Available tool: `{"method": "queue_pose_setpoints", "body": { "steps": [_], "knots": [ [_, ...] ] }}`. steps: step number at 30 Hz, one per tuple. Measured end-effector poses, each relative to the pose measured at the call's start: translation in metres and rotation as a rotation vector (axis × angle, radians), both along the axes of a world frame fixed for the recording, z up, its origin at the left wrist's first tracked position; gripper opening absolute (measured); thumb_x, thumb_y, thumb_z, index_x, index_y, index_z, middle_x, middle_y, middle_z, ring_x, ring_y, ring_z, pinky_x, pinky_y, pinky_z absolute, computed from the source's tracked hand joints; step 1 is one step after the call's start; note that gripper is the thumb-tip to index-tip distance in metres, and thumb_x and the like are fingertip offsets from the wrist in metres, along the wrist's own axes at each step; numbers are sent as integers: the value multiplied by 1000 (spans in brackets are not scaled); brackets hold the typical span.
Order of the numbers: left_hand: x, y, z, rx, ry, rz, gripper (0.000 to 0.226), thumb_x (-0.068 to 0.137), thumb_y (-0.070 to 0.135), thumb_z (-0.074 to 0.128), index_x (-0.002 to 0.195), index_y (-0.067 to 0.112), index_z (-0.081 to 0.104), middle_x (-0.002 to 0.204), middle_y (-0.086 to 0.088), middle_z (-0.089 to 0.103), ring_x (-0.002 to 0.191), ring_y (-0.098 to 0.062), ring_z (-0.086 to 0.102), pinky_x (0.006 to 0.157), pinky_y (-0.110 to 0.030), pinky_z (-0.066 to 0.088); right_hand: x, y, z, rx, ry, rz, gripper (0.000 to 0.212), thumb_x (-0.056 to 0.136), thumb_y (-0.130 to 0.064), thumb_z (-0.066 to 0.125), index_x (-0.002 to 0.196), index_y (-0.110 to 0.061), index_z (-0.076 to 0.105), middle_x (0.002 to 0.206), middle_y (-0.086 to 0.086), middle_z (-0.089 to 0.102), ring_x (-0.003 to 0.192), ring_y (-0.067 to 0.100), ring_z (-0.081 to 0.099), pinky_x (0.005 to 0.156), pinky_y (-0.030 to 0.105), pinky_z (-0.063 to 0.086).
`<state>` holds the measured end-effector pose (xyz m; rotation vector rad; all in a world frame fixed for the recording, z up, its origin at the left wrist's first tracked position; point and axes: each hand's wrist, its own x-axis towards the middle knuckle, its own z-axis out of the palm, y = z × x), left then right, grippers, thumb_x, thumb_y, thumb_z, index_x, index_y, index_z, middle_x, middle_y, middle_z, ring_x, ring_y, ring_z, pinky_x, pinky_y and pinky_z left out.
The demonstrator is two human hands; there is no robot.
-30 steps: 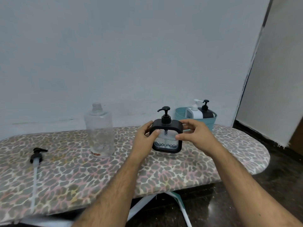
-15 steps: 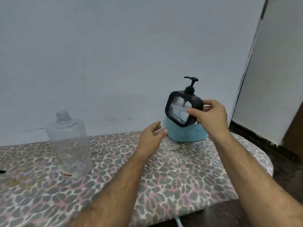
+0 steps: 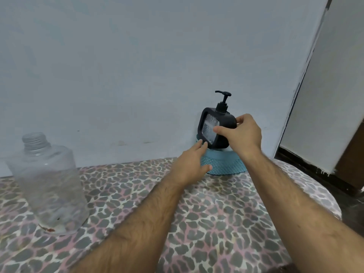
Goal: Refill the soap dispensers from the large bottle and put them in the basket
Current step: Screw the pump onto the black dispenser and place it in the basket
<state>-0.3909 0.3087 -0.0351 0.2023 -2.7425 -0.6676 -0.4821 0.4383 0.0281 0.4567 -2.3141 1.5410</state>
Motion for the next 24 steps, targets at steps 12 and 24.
{"method": "queue_pose_setpoints", "body": {
  "steps": [12, 24],
  "knots": [
    [-6, -5, -25, -49, 11, -45, 81, 97, 9, 54, 161, 19, 6, 169, 6, 0, 154, -12, 12, 123, -28, 16, -9, -13, -23, 190, 45, -53, 59, 62, -51, 84, 96, -19, 49, 80, -13, 56, 67, 5, 50, 50, 20, 24],
    [-5, -9, -29, 74, 11, -62, 84, 92, -6, 43, 161, 24, 6, 168, 12, -1, 154, -9, 6, 125, -31, 11, -13, -27, -18, 412, 54, -47, 72, 66, -51, 82, 122, -13, 57, 97, 3, 69, 90, 21, 64, 60, 27, 39]
  ]
}}
